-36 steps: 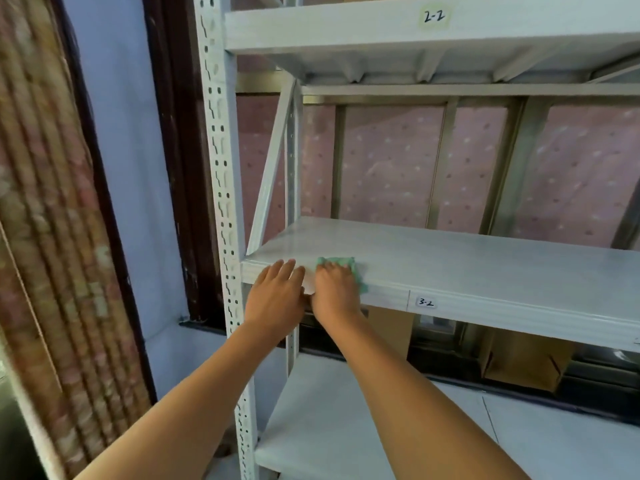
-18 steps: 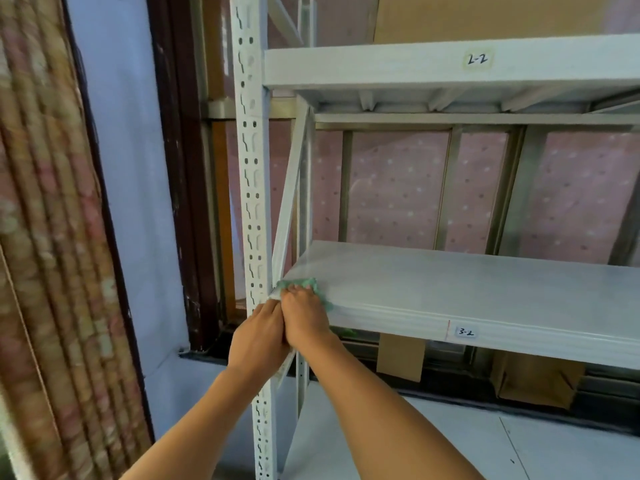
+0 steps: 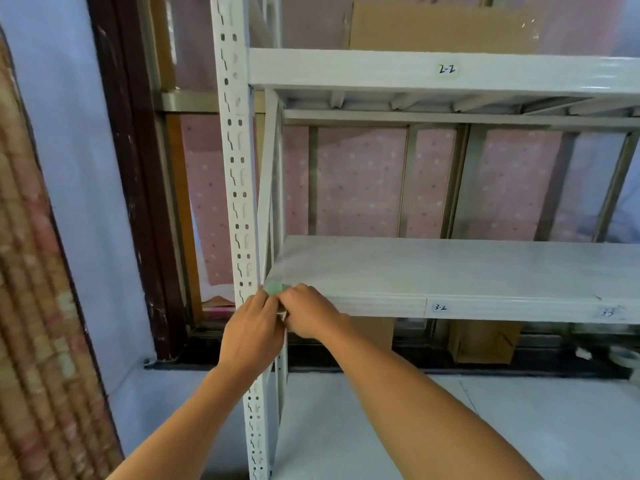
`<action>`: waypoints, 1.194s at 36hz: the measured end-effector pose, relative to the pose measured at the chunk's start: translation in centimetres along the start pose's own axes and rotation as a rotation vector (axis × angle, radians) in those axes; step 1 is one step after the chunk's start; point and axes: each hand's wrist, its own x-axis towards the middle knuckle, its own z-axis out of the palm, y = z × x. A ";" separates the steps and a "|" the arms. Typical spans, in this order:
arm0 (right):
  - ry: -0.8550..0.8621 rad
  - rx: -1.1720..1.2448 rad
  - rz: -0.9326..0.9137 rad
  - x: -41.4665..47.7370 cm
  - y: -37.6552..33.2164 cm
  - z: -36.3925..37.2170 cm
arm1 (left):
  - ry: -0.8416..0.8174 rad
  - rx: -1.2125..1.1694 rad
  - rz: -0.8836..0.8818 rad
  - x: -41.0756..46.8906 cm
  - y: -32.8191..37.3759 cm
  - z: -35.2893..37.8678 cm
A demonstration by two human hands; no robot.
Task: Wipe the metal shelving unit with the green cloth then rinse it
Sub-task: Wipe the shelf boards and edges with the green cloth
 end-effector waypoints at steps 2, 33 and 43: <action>0.048 -0.005 -0.021 -0.1 -0.2 0.4 | -0.004 -0.002 0.004 -0.3 -0.6 0.1; 0.126 -0.165 -0.080 -0.3 4.7 0.8 | -0.088 -0.121 -0.030 0.7 1.0 2.6; 0.141 -0.175 -0.089 -2.9 9.6 -0.9 | -0.045 -0.112 0.011 1.4 6.6 4.4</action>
